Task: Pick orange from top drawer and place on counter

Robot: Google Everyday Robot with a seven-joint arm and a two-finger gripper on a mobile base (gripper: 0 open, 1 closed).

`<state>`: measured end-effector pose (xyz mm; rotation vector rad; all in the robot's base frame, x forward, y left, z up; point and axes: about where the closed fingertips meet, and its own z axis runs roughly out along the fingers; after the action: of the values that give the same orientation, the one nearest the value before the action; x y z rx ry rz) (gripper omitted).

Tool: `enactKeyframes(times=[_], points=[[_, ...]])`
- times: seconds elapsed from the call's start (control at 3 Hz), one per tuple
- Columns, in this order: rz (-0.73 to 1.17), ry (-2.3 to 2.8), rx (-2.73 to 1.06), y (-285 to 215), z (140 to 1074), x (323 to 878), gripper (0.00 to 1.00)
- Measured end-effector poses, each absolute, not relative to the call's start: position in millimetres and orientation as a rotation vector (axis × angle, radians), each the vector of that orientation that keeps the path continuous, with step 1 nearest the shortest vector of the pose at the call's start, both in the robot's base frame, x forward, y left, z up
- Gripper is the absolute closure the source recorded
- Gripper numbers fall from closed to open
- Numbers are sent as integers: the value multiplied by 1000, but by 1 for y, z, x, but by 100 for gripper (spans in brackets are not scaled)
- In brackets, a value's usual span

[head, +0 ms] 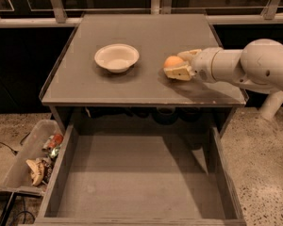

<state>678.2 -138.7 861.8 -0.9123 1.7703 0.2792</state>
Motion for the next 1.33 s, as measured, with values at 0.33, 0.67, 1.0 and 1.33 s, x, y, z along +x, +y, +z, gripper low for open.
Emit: enactKeyframes(times=[0.33, 0.67, 1.0, 1.33], points=[[286, 1802, -919, -136, 848, 677, 100], [287, 1803, -919, -136, 848, 677, 81], [287, 1803, -919, -136, 848, 677, 58], [287, 1803, -919, -136, 848, 677, 35]])
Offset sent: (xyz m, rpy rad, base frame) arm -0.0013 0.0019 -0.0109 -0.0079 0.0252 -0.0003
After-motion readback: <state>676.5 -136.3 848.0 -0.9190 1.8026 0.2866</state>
